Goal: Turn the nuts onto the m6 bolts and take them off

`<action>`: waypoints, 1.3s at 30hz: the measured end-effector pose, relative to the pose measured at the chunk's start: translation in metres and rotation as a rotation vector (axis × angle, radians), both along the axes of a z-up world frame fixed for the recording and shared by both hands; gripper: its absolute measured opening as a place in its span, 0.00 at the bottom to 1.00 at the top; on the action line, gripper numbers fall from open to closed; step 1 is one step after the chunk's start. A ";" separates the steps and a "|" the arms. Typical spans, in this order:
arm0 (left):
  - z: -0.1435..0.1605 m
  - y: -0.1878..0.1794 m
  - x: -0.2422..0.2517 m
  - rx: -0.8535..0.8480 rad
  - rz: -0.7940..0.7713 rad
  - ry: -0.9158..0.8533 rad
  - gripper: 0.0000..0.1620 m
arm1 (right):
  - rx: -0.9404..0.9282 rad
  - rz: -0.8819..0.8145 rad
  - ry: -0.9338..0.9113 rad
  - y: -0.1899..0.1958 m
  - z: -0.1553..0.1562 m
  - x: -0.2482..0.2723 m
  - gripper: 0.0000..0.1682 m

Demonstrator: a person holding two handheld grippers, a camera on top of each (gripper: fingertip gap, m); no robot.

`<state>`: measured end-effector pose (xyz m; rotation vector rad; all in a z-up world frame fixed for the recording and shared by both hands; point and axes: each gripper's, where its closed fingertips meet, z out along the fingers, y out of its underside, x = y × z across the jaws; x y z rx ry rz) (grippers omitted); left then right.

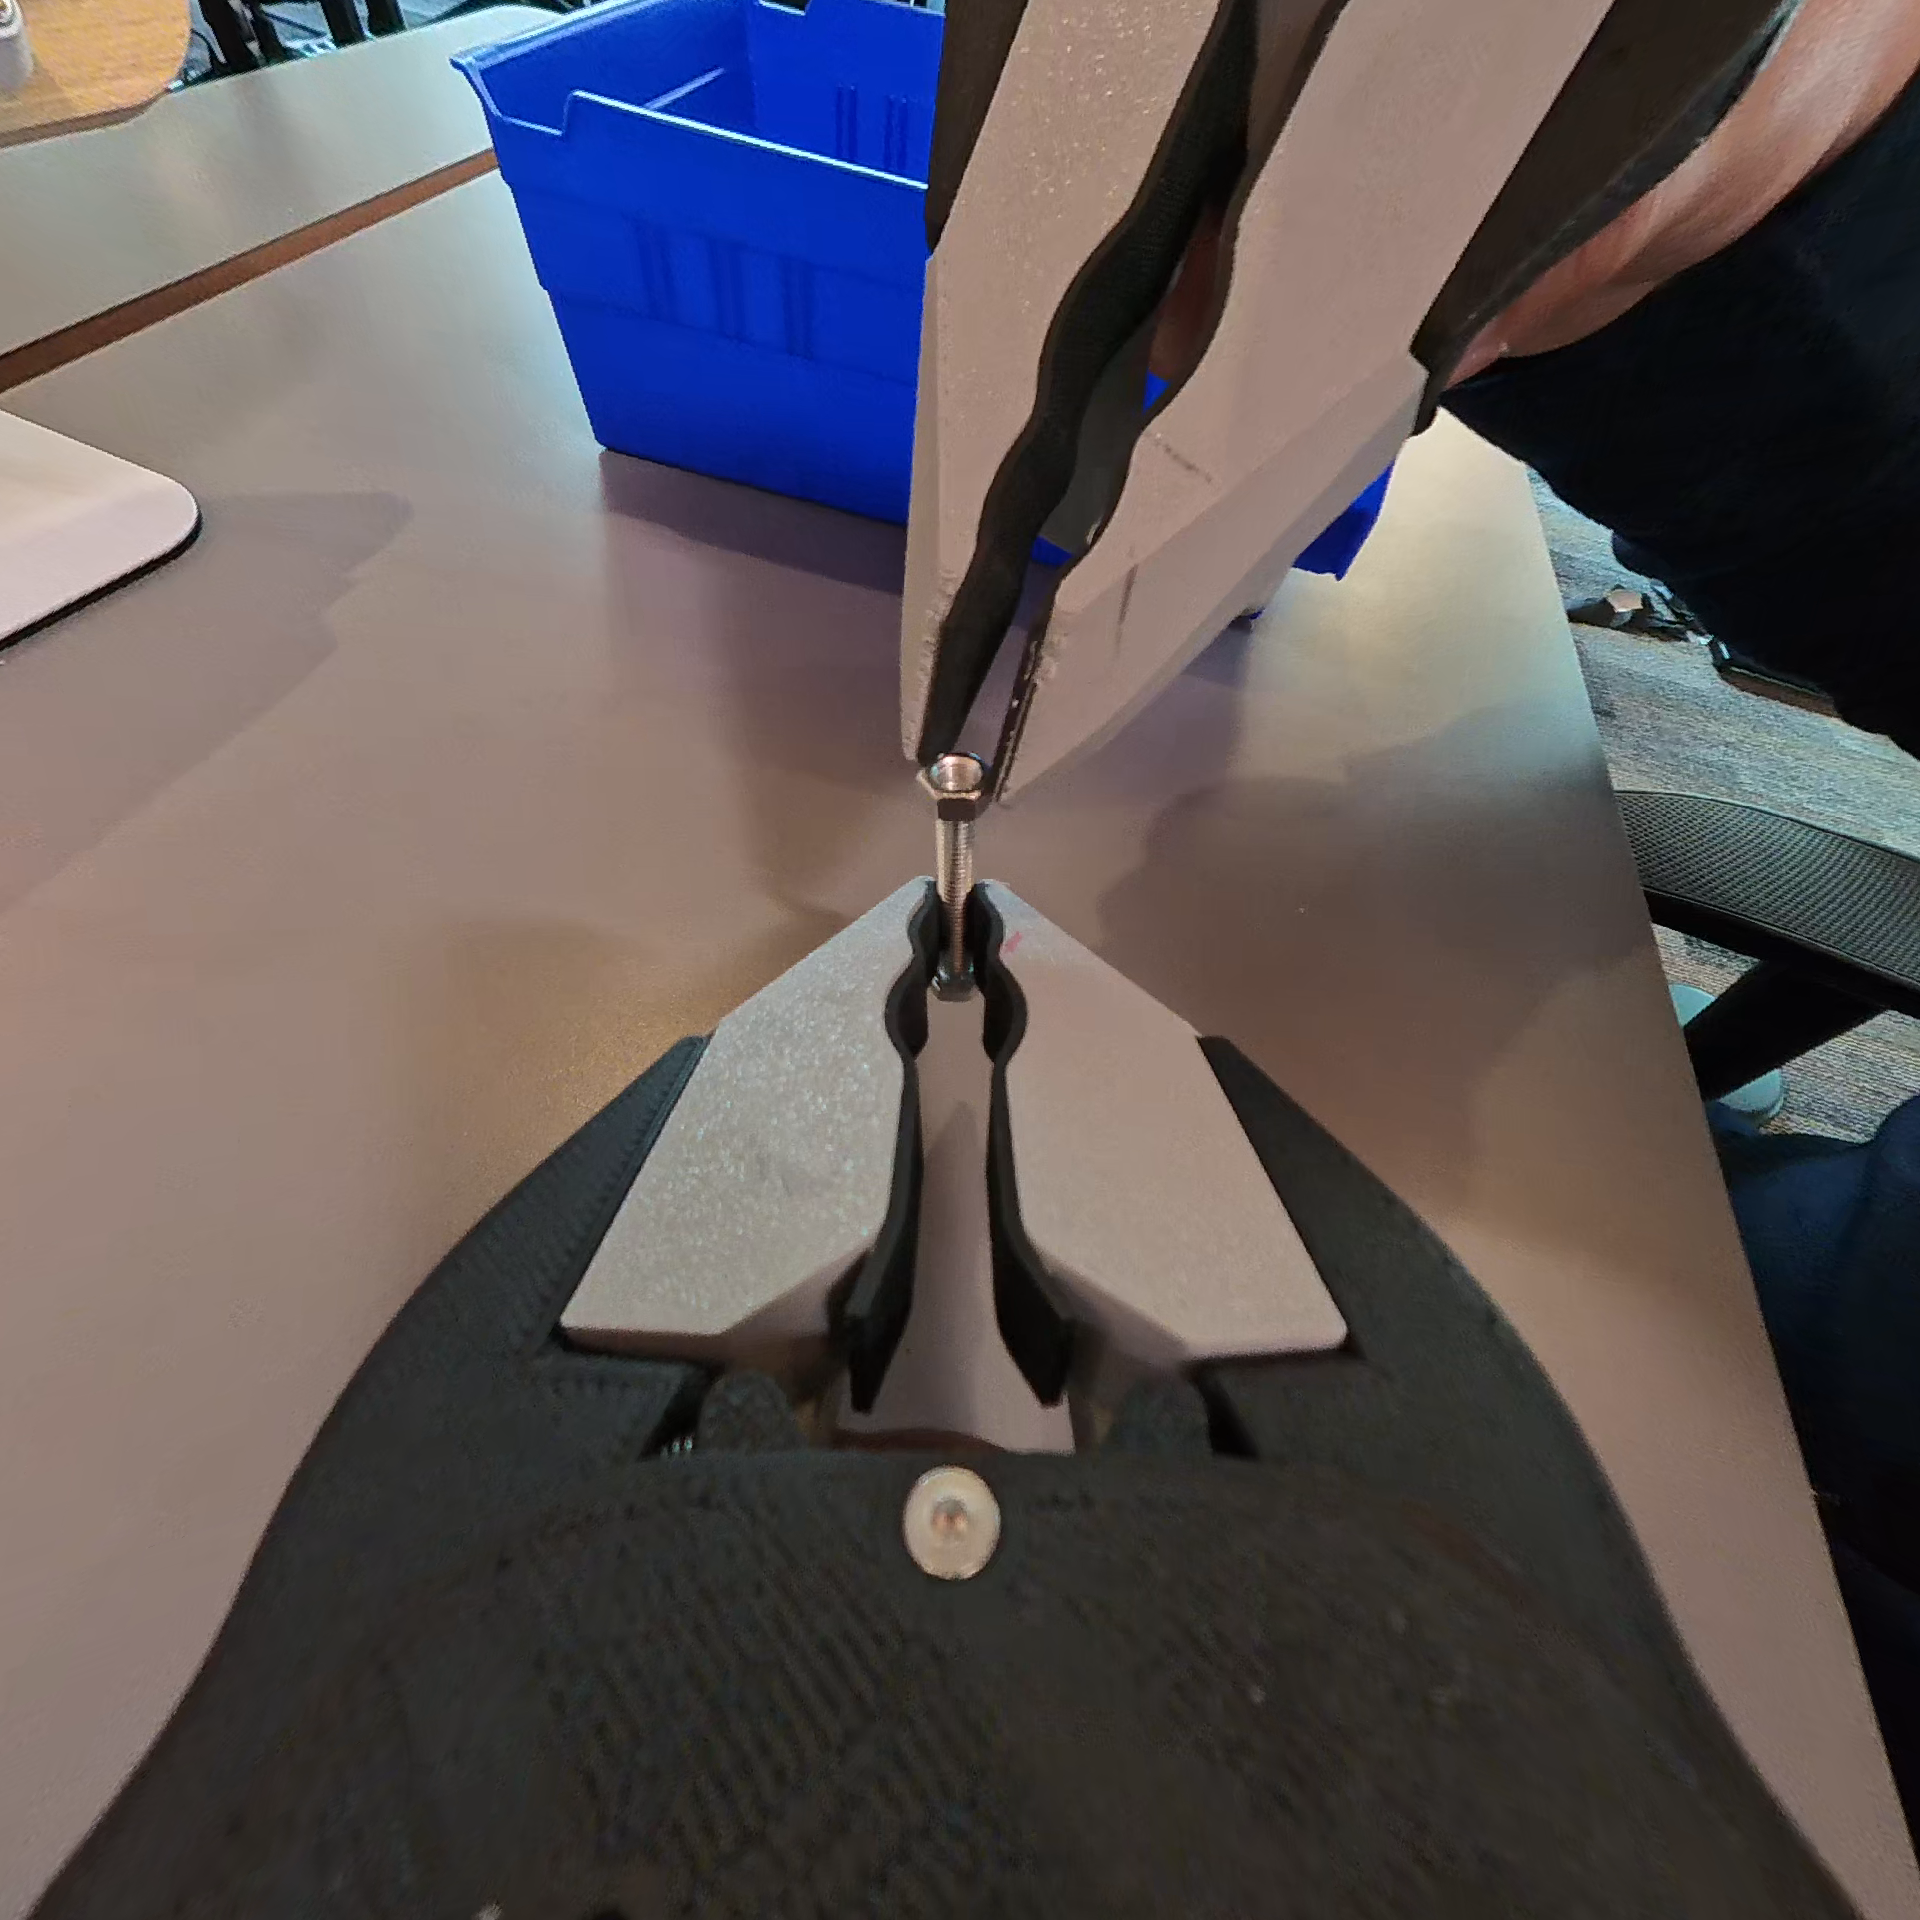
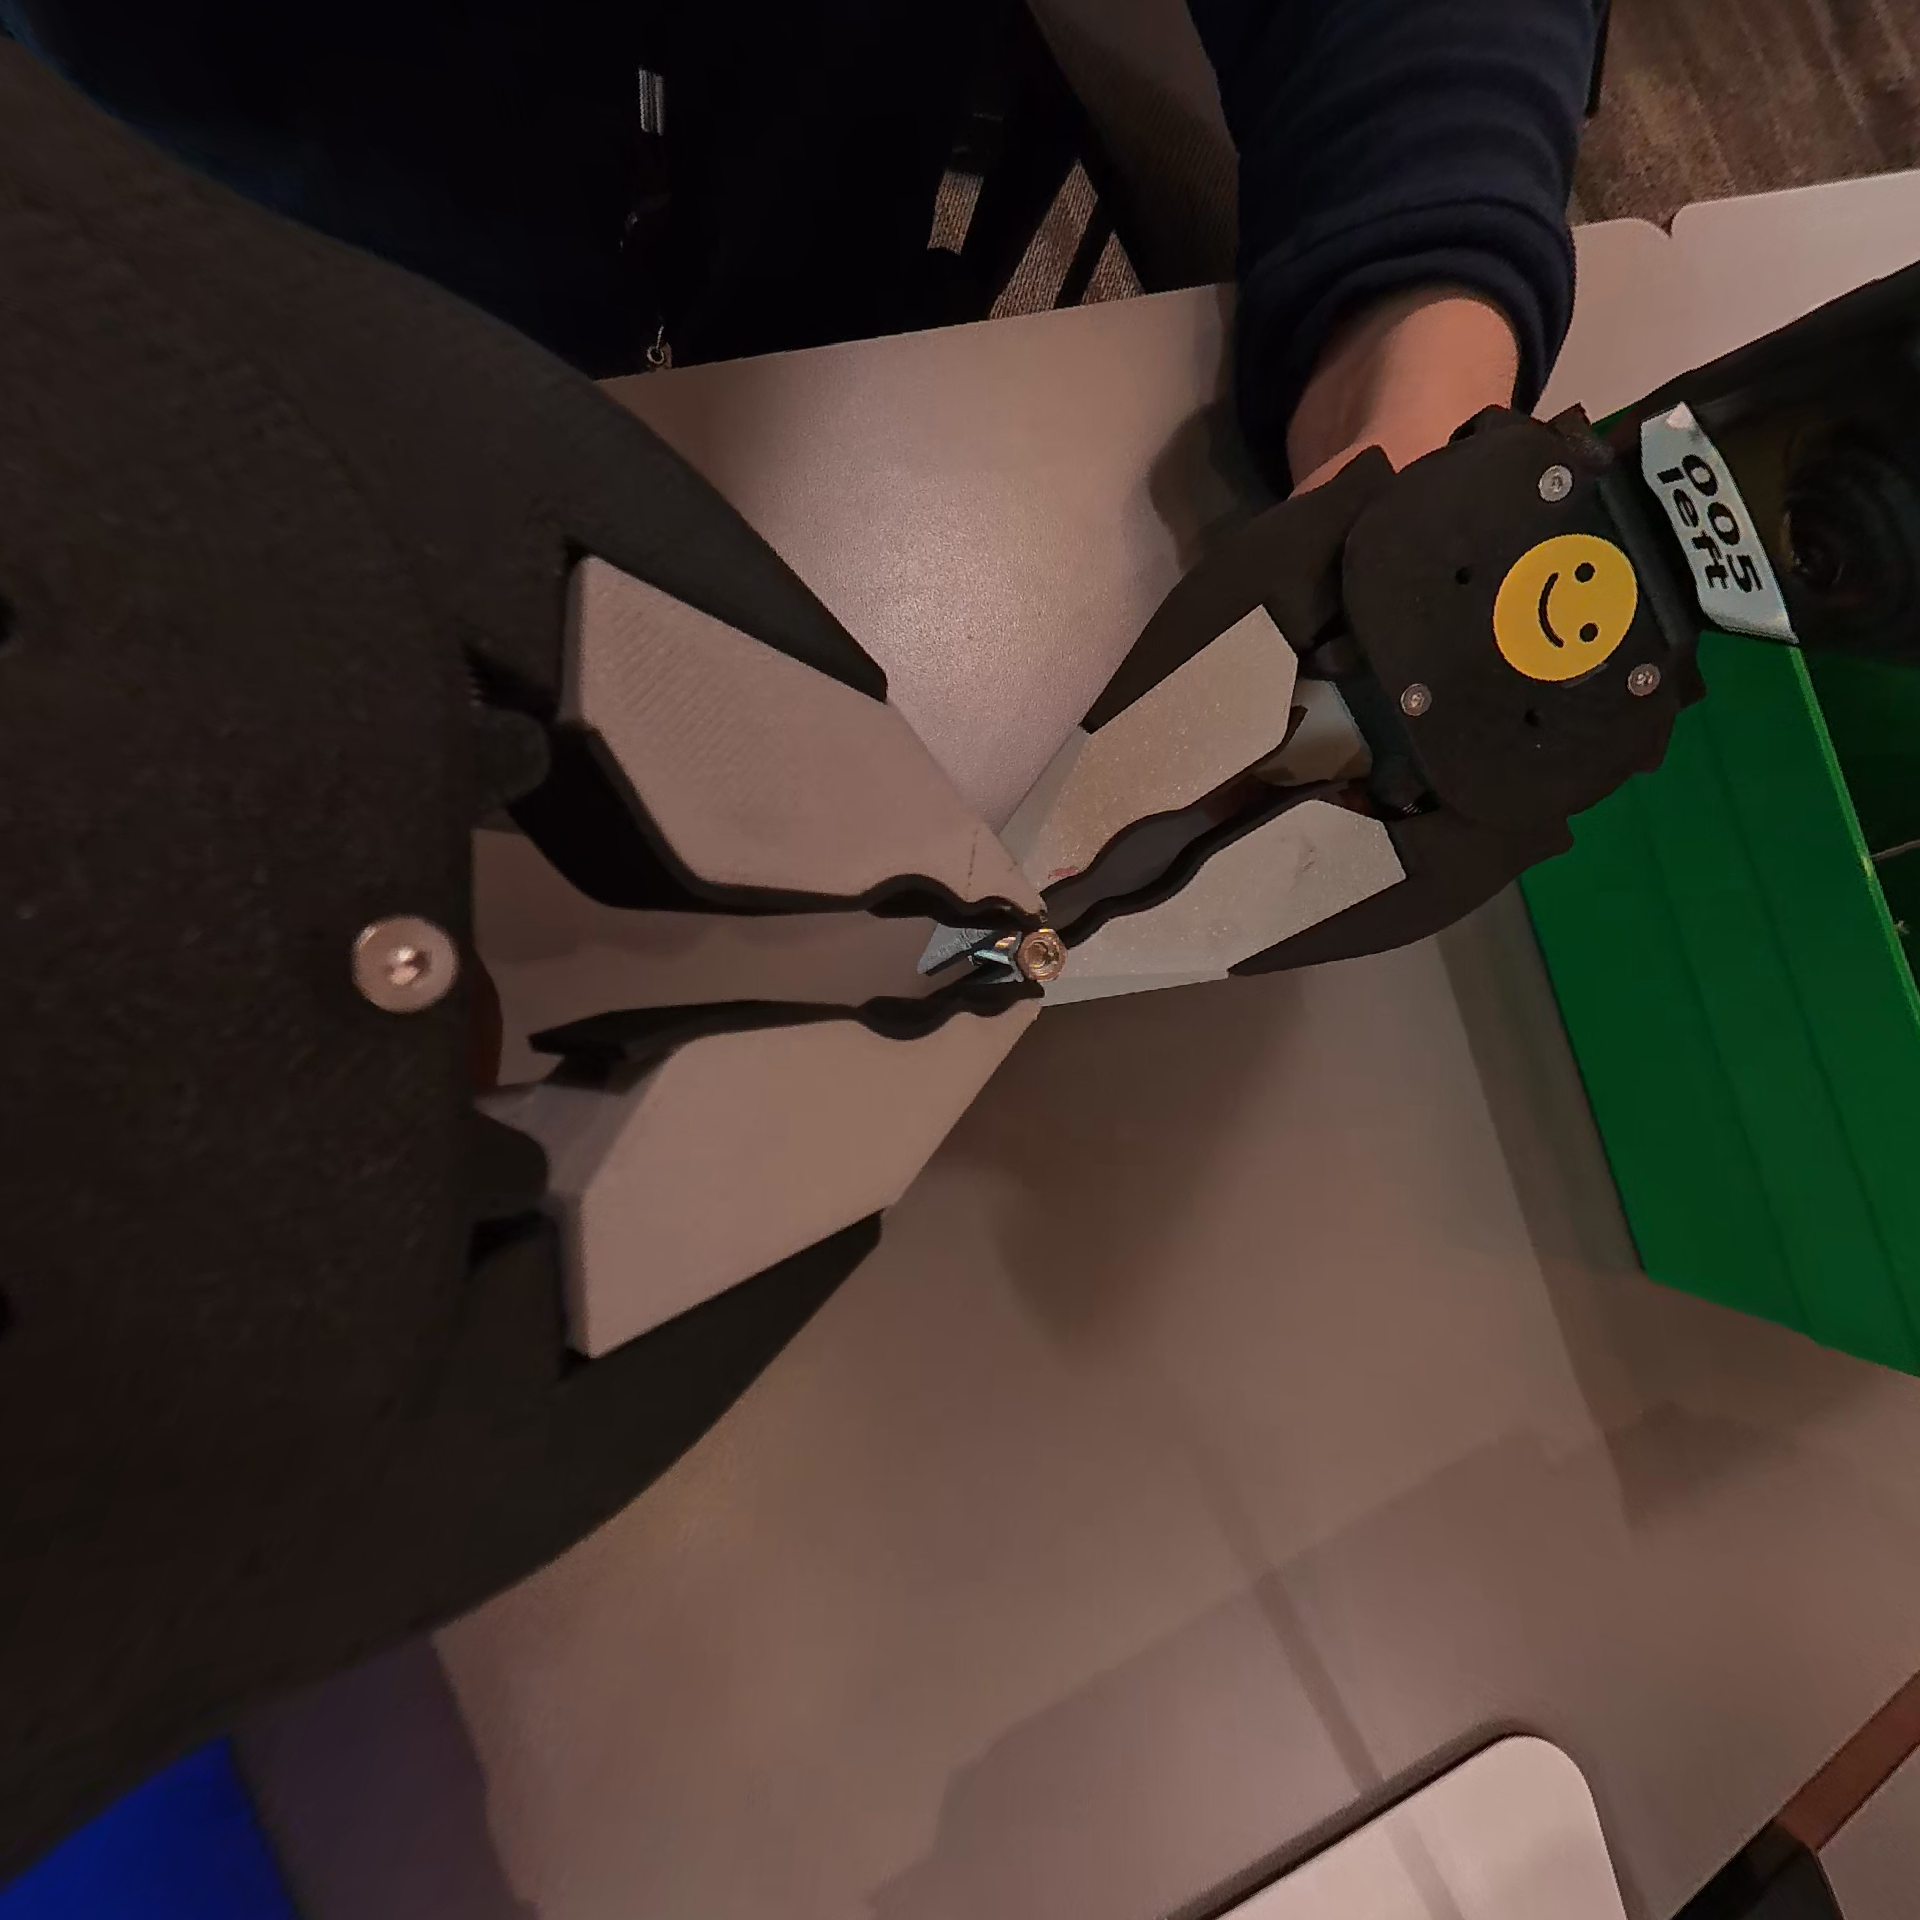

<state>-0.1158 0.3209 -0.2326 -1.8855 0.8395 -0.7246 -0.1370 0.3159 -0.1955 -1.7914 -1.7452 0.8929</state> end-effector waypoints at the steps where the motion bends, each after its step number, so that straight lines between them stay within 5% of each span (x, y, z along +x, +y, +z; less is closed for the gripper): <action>1: 0.000 0.000 0.000 0.000 0.000 -0.001 0.02 | -0.001 0.000 0.001 0.000 0.000 0.000 0.04; 28: 0.002 0.001 -0.001 0.006 0.004 -0.008 0.02 | -0.008 -0.009 0.031 0.002 0.003 0.002 0.06; 39: 0.004 -0.001 0.000 0.024 -0.012 -0.011 0.02 | 0.005 -0.002 0.382 -0.010 0.019 0.010 0.12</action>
